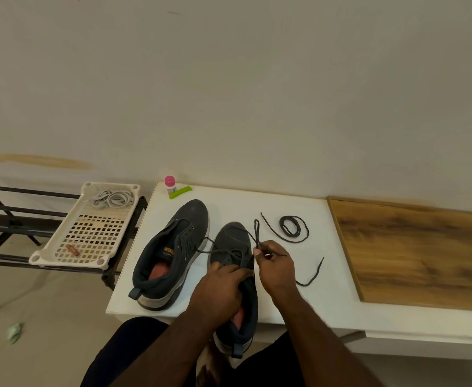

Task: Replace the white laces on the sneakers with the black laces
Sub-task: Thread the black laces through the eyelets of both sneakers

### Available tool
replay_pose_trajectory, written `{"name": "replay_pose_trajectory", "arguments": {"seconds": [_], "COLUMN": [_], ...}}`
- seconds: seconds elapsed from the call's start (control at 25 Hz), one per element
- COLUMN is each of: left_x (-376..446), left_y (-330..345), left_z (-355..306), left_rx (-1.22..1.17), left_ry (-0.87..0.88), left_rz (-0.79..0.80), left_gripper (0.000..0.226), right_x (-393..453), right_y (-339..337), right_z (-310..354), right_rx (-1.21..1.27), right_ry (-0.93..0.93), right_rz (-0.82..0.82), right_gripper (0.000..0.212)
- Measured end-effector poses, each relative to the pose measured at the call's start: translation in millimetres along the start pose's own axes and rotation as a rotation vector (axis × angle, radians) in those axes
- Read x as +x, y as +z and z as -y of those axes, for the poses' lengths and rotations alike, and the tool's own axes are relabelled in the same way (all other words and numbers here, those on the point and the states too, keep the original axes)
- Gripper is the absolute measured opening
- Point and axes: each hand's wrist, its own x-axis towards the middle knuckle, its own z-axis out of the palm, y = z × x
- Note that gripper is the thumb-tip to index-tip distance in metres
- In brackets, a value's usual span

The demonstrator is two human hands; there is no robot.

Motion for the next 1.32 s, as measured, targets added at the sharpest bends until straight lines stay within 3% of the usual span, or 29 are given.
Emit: {"name": "replay_pose_trajectory", "arguments": {"seconds": [0.12, 0.32, 0.4, 0.56, 0.68, 0.76, 0.92, 1.08, 1.2, 1.32], "left_x": [1, -1, 0, 1, 0, 0, 0, 1, 0, 1], "left_y": [0, 0, 0, 0, 0, 0, 0, 1, 0, 0], "left_z": [0, 0, 1, 1, 1, 1, 1, 1, 1, 1], "left_rx": [-0.01, -0.017, -0.021, -0.017, -0.025, -0.02, -0.019, -0.019, -0.02, -0.011], "left_ry": [-0.011, 0.004, -0.003, -0.01, -0.01, -0.003, -0.01, -0.012, -0.022, -0.024], "left_rz": [-0.003, 0.001, 0.003, -0.004, 0.008, 0.004, 0.0, 0.015, 0.017, 0.009], "left_gripper": [0.047, 0.043, 0.045, 0.046, 0.048, 0.048, 0.049, 0.045, 0.047, 0.049], "right_x": [-5, -11, -8, -9, -12, -12, -7, -3, -6, -16], "right_y": [-7, -2, 1, -16, -15, -7, -6, -1, 1, -9], "right_z": [6, -7, 0, 18, 7, -4, -2, -7, -3, 7], "right_rx": [0.251, -0.026, -0.014, 0.343, 0.079, -0.155, -0.127, -0.237, -0.235, -0.009], "right_ry": [-0.032, 0.038, 0.018, -0.062, -0.031, -0.034, -0.07, -0.002, -0.041, -0.135], "right_rz": [-0.121, 0.159, 0.084, -0.186, 0.018, 0.139, 0.044, 0.163, 0.046, -0.163], "right_gripper": [0.017, 0.014, 0.011, 0.009, 0.02, 0.011, 0.007, 0.011, 0.009, 0.009]}}
